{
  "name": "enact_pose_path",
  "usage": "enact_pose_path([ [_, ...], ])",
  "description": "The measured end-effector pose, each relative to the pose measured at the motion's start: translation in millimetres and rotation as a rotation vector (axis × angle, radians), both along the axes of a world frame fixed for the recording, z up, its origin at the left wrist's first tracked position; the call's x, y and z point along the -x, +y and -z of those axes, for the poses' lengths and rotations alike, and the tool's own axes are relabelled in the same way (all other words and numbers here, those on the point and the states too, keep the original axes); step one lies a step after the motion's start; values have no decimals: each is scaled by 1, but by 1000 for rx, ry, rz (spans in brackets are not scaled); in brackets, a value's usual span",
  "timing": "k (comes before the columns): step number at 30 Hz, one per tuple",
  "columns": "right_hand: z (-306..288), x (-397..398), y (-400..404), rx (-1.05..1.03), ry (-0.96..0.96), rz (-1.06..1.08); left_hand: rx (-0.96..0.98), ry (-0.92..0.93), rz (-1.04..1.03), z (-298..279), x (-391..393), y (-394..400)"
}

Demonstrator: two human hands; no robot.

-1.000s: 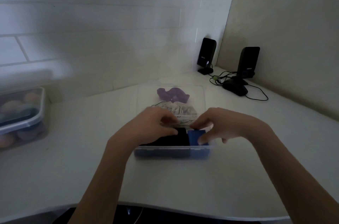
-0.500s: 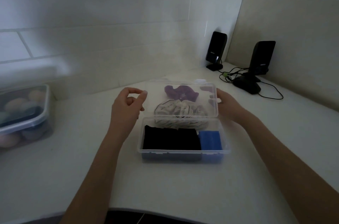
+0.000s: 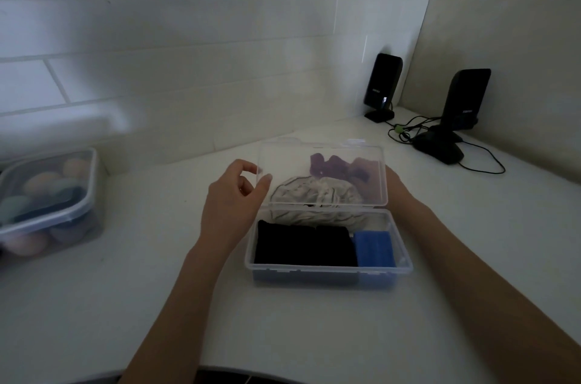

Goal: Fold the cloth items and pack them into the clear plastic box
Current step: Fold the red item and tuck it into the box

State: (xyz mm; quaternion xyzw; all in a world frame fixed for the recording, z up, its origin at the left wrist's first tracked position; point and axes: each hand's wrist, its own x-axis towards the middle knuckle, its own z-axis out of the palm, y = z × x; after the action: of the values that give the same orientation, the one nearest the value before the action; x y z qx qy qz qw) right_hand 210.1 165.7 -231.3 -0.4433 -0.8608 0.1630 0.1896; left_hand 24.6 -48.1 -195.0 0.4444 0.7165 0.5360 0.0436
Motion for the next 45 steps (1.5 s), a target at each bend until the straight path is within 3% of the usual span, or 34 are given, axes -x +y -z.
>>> enact_pose_path([
  [2,-8,-15,-6,43,254,75,2,9,-5,0,-1,0],
  [5,-36,-35,-24,186,812,182,-10,-6,-26,-1,-4,-3],
  [7,-53,-49,-33,279,1021,198,-40,-42,-47,-2,-7,-7],
  [13,-91,-77,-85,444,1237,-6,-189,30,-15,-29,-38,-17],
  [17,-99,-68,-129,692,1123,-182,-169,64,257,-48,-72,-16],
  [19,-97,-56,-148,796,1076,-264,-42,-75,453,-53,-86,-13],
  [21,-97,-47,-163,867,1099,-345,34,-327,587,-52,-94,-12],
  [25,-93,-44,-168,867,1140,-343,-72,-808,616,-45,-87,-13],
  [28,-87,-44,-166,824,1090,-287,-230,-1207,823,-39,-74,-16],
  [31,-79,-41,-167,735,985,-219,-356,-1409,918,-40,-69,-23],
  [33,-78,-40,-170,599,878,-191,-383,-1354,876,-41,-71,-23],
  [34,-79,-39,-172,524,819,-196,-356,-1238,811,-42,-73,-23],
  [37,-86,-39,-177,314,680,-287,-189,-663,582,-42,-80,-22],
  [40,-90,-38,-182,196,615,-350,-101,-365,577,-35,-84,-23],
  [42,-91,-38,-183,160,611,-358,-42,-244,556,-31,-83,-22],
  [45,-94,-38,-185,181,652,-364,-37,-264,576,-32,-82,-24],
])
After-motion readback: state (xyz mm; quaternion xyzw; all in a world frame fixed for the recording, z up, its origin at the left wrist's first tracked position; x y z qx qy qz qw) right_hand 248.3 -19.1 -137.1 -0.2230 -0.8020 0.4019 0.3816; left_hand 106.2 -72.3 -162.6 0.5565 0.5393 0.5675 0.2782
